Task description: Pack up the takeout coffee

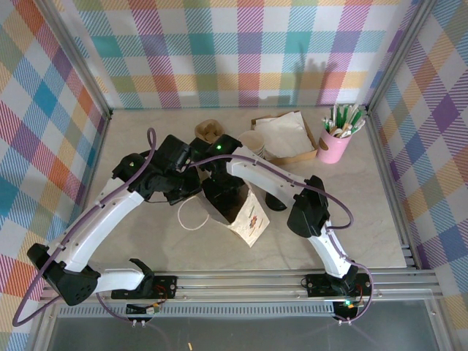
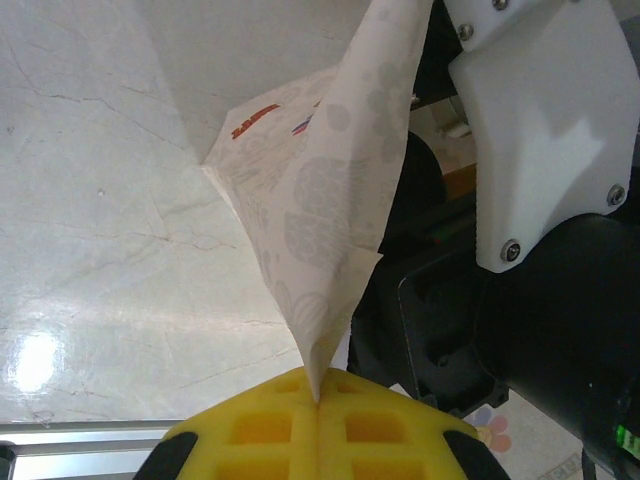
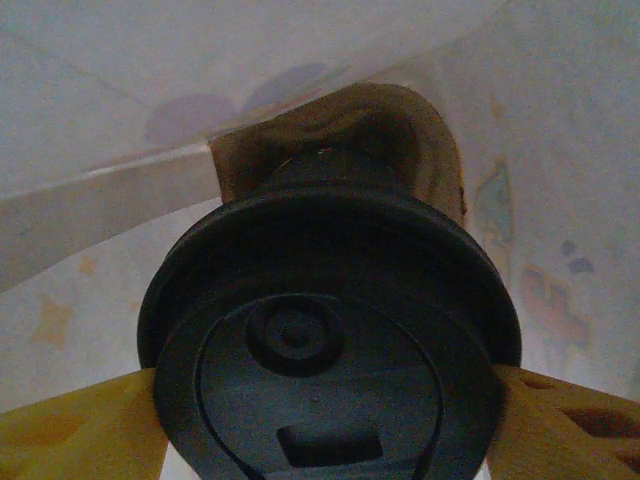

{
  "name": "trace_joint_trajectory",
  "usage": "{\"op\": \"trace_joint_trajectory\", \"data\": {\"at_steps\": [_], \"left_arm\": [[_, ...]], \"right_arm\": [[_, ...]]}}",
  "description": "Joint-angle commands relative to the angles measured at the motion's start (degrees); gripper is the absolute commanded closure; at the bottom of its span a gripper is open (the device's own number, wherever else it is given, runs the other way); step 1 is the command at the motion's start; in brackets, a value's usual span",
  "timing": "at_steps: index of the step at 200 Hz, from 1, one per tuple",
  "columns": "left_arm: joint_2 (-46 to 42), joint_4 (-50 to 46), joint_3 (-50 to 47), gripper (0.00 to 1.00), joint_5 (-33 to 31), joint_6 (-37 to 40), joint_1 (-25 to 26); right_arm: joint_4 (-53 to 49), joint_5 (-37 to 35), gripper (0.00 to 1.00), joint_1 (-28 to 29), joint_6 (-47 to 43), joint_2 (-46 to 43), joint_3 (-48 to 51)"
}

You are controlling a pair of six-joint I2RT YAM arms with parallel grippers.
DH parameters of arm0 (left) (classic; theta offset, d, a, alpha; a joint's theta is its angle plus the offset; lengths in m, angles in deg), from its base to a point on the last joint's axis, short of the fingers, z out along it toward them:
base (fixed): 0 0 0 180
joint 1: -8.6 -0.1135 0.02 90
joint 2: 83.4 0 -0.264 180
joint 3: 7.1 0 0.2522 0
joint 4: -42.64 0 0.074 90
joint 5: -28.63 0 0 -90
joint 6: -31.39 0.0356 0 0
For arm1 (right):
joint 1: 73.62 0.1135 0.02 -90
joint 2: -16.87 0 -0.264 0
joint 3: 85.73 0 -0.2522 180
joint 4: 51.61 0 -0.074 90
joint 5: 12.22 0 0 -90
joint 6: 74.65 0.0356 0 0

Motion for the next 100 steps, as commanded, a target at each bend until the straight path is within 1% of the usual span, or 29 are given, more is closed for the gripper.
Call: {"op": "trace_joint_trajectory", "data": {"at_steps": [1,9,14,35,100], "left_arm": [[-0.1,-4.0,0.4,0.98,-0.1,-0.3,1.8],[0.1,-4.2,0.6,0.98,-0.3,-0.3,2.1],[0.2,-4.3,0.9,0.98,-0.5,-0.3,2.3],[0.5,-5.0,1.6,0.98,-1.5,-0.3,2.8],[1.8,-5.9,2.9,0.99,-2.3,-0.1,3.5]], "right_arm": [[-1.1,2.7,0.19,-0.1,1.4,0.6,0.0],[-1.1,2.6,0.17,-0.1,1.3,0.2,0.0],[-1.1,2.4,0.14,-0.1,1.3,0.0,0.0],[-1.1,2.3,0.11,-0.1,1.1,-0.5,-0.1],[-1.7,1.7,0.07,0.3,1.5,-2.0,-1.1]]}}
